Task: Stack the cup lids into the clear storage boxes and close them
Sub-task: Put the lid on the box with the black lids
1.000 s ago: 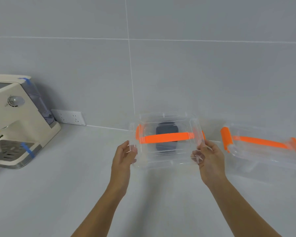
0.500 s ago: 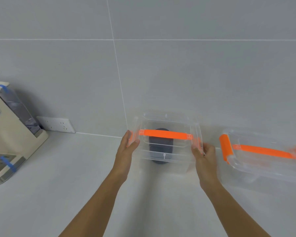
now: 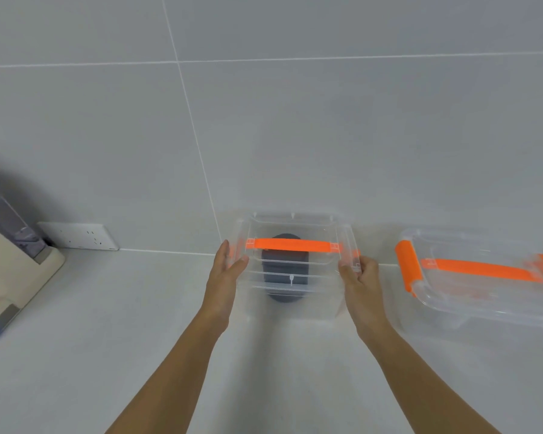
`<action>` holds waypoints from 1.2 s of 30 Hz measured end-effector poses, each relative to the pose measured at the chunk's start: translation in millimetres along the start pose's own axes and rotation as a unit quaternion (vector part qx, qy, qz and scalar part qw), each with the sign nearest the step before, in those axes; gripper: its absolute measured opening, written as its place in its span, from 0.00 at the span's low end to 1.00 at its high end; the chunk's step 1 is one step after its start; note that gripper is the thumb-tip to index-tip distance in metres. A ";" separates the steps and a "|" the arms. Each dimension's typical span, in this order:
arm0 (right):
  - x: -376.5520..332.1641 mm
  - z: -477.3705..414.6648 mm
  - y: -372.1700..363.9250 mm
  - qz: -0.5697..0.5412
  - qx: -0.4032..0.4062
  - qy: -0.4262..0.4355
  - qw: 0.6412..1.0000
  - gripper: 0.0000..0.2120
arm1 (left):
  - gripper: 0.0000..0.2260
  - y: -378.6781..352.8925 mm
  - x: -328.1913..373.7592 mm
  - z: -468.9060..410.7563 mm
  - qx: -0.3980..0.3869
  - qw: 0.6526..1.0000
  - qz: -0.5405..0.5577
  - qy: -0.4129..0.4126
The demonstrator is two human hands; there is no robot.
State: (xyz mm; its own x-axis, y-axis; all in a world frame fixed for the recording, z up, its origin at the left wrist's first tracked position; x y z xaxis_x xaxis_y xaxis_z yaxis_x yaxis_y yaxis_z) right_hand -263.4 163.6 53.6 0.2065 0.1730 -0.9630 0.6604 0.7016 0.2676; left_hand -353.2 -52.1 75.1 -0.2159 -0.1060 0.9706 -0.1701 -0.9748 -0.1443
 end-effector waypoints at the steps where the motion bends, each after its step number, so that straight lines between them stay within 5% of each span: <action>1: 0.1 0.4 -1.0 0.004 -0.005 -0.002 1.000 0.10 | 0.26 0.5 -0.9 -1.9 0.002 1.000 -0.003 0.003; 20: -17.2 3.8 -5.7 0.218 -0.101 0.051 0.969 0.26 | 0.27 16.4 -14.9 -19.5 0.030 0.975 -0.220 -0.022; 26: -11.0 -5.8 12.6 0.283 0.026 0.033 0.958 0.27 | 0.30 31.0 -20.8 -30.9 0.080 0.992 -0.095 0.014; 30: 13.9 -5.6 11.4 0.095 -0.004 -0.156 0.983 0.43 | 0.38 37.6 -32.7 -36.9 0.092 0.987 0.020 0.129; 33: 30.6 -6.2 2.8 -0.042 -0.051 -0.224 0.972 0.38 | 0.27 33.5 -34.4 -34.4 0.051 0.985 0.028 0.161; 36: 29.9 -8.3 -0.1 -0.052 -0.052 -0.191 0.979 0.28 | 0.20 33.1 -30.2 -38.2 0.048 0.991 0.033 0.118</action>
State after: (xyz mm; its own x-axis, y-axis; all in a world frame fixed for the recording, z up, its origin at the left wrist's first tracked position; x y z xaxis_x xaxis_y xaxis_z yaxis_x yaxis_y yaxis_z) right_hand -263.3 174.5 24.6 0.4102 -0.1612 -0.8976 0.6192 0.7718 0.1444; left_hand -389.0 -73.7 33.6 -0.4446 -0.1328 0.8858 -0.0582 -0.9826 -0.1765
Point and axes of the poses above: each hand's wrist, its own z-axis away from the middle knuckle, its own y-axis out of the back of the hand, x = y × z, the point moved 6 cm from there along -z, towards the middle knuckle, and after that the axes turned 9 degrees about z, right-handed, at the moved point
